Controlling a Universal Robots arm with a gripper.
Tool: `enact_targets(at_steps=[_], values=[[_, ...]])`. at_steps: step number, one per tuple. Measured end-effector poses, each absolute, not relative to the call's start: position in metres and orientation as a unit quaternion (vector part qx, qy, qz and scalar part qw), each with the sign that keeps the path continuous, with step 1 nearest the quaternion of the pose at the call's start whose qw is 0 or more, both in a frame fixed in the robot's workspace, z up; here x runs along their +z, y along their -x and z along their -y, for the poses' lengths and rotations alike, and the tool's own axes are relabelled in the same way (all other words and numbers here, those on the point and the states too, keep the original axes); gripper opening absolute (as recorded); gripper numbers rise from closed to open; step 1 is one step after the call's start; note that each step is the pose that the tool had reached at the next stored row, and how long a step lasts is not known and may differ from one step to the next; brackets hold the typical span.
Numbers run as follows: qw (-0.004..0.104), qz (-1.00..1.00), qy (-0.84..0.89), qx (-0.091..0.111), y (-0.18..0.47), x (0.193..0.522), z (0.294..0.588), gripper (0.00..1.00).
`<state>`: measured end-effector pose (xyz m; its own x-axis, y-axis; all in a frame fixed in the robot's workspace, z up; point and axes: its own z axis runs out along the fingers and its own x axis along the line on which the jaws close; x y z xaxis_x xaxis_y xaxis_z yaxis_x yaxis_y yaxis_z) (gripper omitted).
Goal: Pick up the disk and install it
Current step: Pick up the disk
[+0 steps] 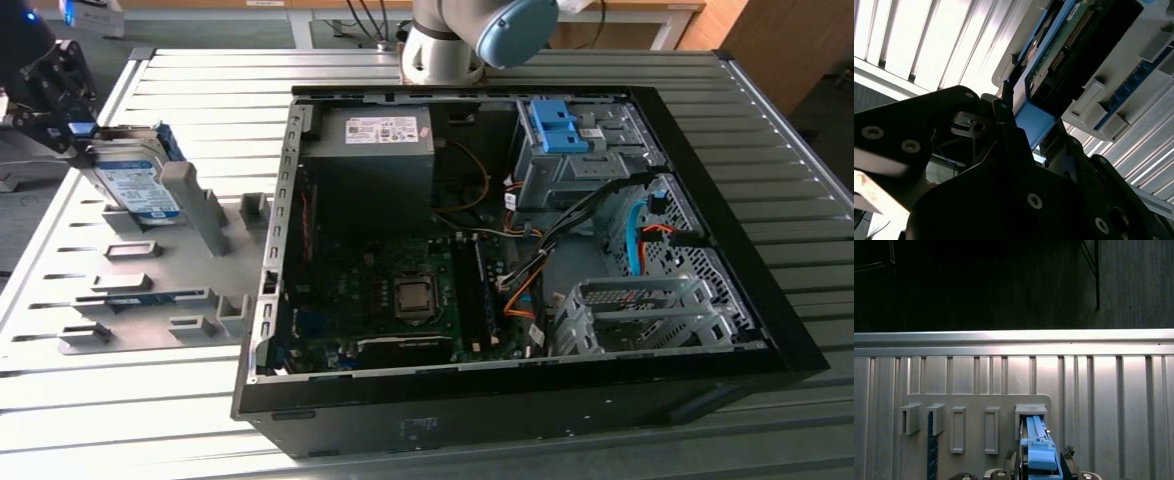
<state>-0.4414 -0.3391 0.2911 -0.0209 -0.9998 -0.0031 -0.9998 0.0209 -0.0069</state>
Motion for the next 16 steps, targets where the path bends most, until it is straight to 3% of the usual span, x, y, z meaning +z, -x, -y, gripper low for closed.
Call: enact_targets(at_steps=[16], values=[[0.005, -0.715, 0.699, -0.004, 0.4416, 0.2896, 0.34, 0.46]])
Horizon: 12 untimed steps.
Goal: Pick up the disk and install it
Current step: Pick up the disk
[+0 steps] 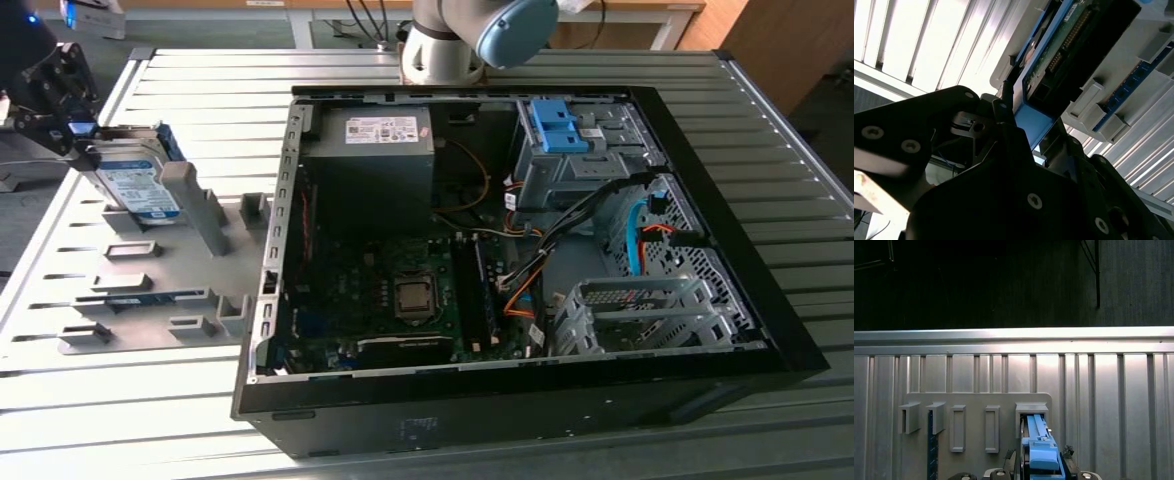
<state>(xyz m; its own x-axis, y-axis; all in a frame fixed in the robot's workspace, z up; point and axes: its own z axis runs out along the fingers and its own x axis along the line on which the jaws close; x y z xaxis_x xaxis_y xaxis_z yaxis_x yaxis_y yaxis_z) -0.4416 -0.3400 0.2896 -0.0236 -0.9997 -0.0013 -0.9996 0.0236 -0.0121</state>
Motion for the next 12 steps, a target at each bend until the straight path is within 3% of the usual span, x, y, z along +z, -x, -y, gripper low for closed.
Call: enact_targets(at_steps=[12], values=[[0.002, -0.716, 0.698, -0.001, 0.4408, 0.2896, 0.34, 0.46]])
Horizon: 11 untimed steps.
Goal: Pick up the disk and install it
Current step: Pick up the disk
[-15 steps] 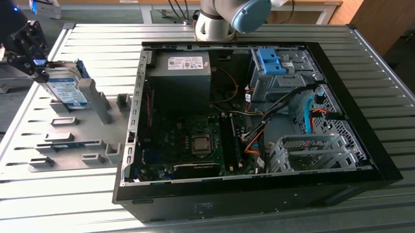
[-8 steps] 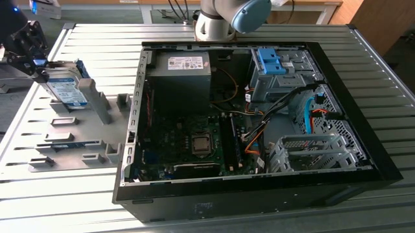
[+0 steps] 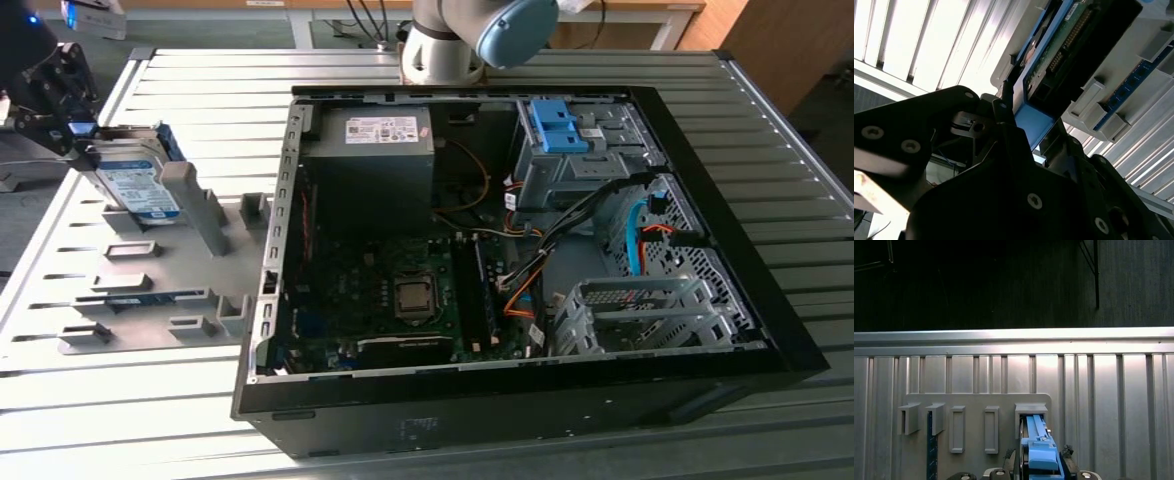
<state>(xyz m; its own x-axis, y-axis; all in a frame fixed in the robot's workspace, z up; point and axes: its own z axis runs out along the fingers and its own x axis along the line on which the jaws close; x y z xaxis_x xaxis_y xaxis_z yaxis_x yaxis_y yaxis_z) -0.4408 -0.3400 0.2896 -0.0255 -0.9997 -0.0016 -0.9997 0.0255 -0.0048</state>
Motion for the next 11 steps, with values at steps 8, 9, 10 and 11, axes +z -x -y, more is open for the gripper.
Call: enact_targets(at_steps=[8, 9, 10, 11], values=[[0.002, -0.716, 0.698, -0.001, 0.4408, 0.2896, 0.34, 0.38], [0.002, -0.716, 0.698, -0.001, 0.4408, 0.2896, 0.34, 0.37], [0.002, -0.716, 0.698, -0.001, 0.4408, 0.2896, 0.34, 0.37], [0.002, -0.716, 0.698, -0.001, 0.4408, 0.2896, 0.34, 0.37]])
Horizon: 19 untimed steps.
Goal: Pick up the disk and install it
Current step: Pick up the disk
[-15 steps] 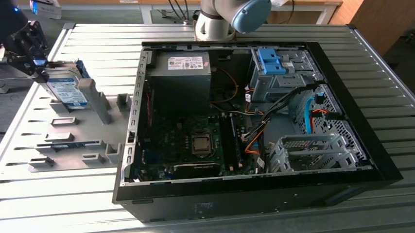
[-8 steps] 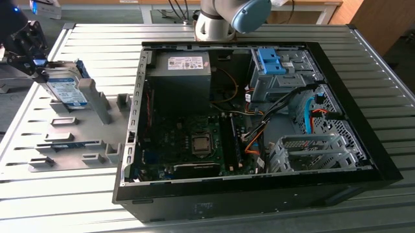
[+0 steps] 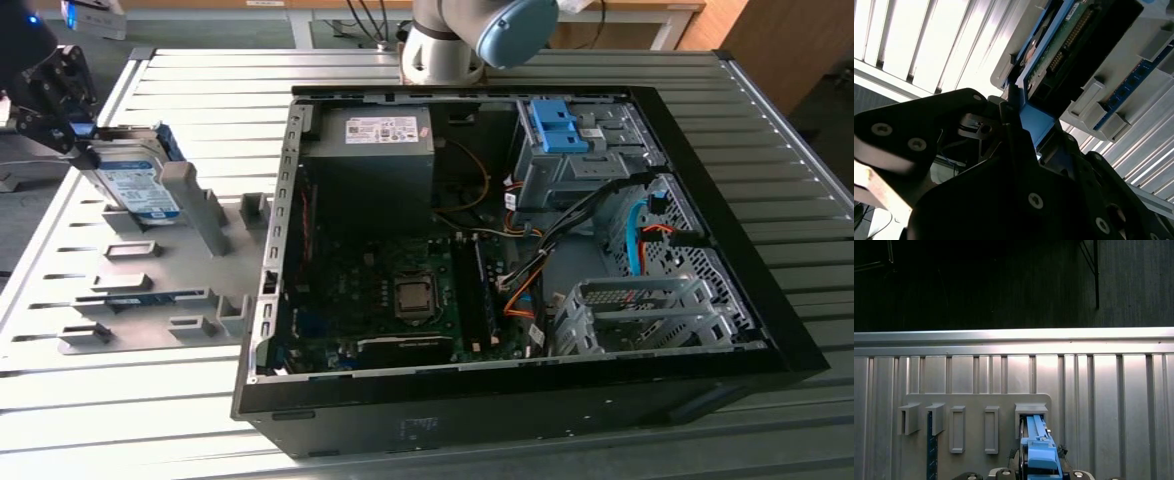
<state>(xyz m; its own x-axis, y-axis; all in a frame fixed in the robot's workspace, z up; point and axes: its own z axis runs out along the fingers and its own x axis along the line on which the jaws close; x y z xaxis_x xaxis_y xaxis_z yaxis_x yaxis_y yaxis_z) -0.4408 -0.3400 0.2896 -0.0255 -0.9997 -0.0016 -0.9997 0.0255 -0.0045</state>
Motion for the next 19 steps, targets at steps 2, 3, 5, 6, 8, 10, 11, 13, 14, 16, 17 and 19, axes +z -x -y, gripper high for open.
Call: enact_targets(at_steps=[2, 3, 5, 6, 8, 10, 11, 13, 14, 16, 17, 19], values=[[0.002, -0.716, 0.698, -0.001, 0.441, 0.29, 0.34, 0.37], [0.002, -0.716, 0.698, -0.001, 0.441, 0.29, 0.34, 0.37], [0.002, -0.716, 0.698, -0.001, 0.441, 0.29, 0.34, 0.37], [0.002, -0.716, 0.698, -0.001, 0.441, 0.29, 0.34, 0.37], [0.002, -0.716, 0.698, -0.001, 0.441, 0.29, 0.34, 0.37], [0.002, -0.716, 0.698, -0.001, 0.441, 0.29, 0.34, 0.37], [0.002, -0.716, 0.698, -0.001, 0.441, 0.29, 0.34, 0.37], [0.002, -0.716, 0.698, -0.001, 0.441, 0.29, 0.34, 0.37], [0.002, -0.716, 0.698, -0.001, 0.441, 0.291, 0.34, 0.37], [0.002, -0.716, 0.698, -0.001, 0.441, 0.295, 0.34, 0.37], [0.002, -0.716, 0.698, -0.001, 0.441, 0.297, 0.34, 0.37], [0.002, -0.716, 0.698, -0.001, 0.441, 0.302, 0.34, 0.37]])
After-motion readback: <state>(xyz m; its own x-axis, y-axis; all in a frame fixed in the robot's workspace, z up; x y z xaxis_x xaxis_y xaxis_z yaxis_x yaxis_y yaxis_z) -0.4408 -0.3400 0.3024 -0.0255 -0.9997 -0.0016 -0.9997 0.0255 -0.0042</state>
